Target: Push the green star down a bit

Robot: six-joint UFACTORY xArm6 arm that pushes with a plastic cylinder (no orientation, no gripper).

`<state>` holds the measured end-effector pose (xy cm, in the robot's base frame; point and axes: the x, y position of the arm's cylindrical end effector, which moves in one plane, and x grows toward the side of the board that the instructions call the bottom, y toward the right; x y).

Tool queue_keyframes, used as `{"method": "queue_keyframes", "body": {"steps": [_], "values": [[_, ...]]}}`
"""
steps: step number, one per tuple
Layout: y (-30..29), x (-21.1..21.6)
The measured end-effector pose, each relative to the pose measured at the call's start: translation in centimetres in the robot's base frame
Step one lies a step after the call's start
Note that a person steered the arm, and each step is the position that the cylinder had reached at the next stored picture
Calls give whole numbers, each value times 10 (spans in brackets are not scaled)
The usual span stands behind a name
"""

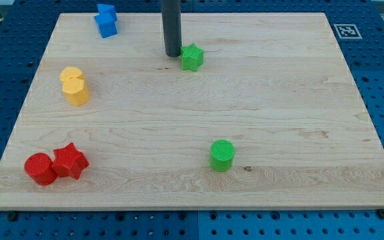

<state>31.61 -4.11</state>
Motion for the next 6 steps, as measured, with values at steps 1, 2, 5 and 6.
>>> {"method": "queue_keyframes", "body": {"steps": [1,2,5,6], "values": [[8,-6],[26,-14],[33,20],[33,33]]}}
